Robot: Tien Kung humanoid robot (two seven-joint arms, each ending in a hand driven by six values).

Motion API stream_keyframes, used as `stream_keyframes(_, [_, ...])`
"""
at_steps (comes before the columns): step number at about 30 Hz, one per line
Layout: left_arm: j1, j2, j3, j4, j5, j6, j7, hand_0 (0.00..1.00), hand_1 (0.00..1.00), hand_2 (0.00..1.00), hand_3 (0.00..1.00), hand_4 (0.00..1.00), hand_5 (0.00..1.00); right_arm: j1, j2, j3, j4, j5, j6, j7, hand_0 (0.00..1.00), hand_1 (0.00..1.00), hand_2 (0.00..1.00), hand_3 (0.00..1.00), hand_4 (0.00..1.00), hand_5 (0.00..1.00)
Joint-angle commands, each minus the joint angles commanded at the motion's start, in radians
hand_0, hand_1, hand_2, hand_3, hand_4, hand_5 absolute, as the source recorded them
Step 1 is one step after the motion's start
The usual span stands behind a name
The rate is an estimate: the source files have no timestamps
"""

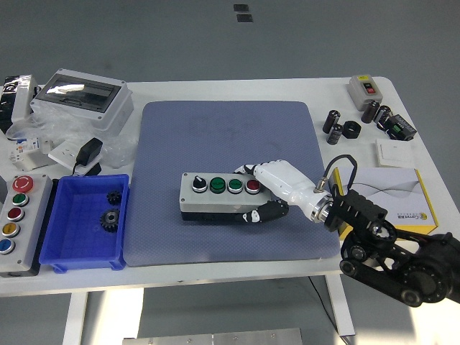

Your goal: Pick up the button,place it on the desk,press the button,press the button

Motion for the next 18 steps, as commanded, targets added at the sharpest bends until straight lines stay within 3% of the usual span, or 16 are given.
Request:
stream_keyframes(2, [0.000,0.000,0.000,0.000,0.000,0.000,0.000,0.624,0.598,0.544,0.591,0.677,0.117,-0.003,0.003,0.002,-0.008,0.001,0.004,-0.005,0.635,0.651,0.667,0.683,0.367,0.002])
stream_keyframes(3, [0.001,0.001,0.000,0.000,0.000,0.000,0.000,0.624,0.599,0.544,0.591,0.677,0.120,-0.003,0.004,0.002,-0.009,0.002,0.005,-0.006,0.748,0.696,0.689,0.697,0.381,0.002])
stream_keyframes(8, [0.001,0.003,-0.001,0.000,0.002,-0.001,0.000,0.624,0.599,0.544,0.591,0.677,0.120,-0.005,0.001,-0.001,-0.001,0.045,0.014,-0.007,0.748,0.696,0.689,0.697,0.381,0.002])
stream_keyframes(9, [0.001,0.004,-0.001,0.000,0.003,0.000,-0.001,0.624,0.599,0.544,0.591,0.677,0.120,-0.005,-0.001,-0.001,0.002,0.062,0.016,-0.005,0.804,0.742,0.713,0.722,0.443,0.002])
stream_keyframes(13, [0.000,0.005,-0.002,0.000,0.006,-0.001,-0.001,0.624,0.599,0.544,0.591,0.677,0.120,-0.005,-0.007,0.000,0.005,0.090,0.019,0.003,0.804,0.742,0.713,0.722,0.443,0.002])
stream_keyframes(14, [0.000,0.005,-0.003,0.000,0.006,-0.001,0.000,0.624,0.599,0.544,0.591,0.677,0.120,-0.005,-0.008,0.000,0.005,0.093,0.018,0.004,0.861,0.793,0.780,0.828,0.560,0.002])
stream_keyframes(18, [0.000,0.005,-0.004,0.000,0.009,-0.001,0.000,0.624,0.599,0.544,0.591,0.677,0.120,-0.003,-0.009,-0.001,0.002,0.098,0.015,0.009,0.861,0.793,0.780,0.828,0.560,0.002])
